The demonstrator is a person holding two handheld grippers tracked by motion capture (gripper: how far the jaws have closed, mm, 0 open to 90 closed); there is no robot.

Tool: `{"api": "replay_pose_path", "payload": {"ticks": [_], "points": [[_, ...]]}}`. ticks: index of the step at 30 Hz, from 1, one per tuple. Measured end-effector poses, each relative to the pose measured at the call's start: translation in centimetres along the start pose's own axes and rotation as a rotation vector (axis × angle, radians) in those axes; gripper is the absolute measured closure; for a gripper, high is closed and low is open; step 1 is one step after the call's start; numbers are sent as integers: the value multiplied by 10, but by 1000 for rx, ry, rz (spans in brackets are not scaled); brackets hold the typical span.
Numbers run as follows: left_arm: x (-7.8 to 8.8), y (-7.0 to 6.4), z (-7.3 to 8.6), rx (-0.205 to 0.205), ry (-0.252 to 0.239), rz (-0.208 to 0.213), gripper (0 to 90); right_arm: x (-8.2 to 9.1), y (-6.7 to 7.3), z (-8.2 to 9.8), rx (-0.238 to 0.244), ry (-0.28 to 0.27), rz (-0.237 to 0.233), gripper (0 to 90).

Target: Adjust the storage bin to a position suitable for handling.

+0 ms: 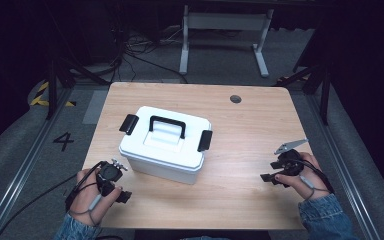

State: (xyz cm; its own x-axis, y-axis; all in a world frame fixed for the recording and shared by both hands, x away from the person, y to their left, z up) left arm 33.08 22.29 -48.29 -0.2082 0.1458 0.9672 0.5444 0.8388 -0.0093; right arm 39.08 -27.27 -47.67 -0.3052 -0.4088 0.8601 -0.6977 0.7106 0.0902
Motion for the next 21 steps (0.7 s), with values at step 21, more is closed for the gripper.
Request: {"api": "replay_pose_path", "payload": {"ticks": [21], "points": [[2, -2, -2, 10, -18, 17, 211, 26, 20, -42, 101, -139, -54, 395]]}}
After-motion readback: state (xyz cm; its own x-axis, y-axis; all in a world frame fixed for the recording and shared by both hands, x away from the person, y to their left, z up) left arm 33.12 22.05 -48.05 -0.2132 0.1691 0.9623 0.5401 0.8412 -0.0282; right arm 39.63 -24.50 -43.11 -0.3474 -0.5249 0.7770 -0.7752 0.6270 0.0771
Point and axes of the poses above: each handheld gripper's, and its own axes: x roughly backward along the jaws, z roughly out of its underside, y roughly to its left, the point moved 6 cm from there along -x, roughly forward along the jaws, and after that the axes turned 1 degree about x, right-handed, at the moved point
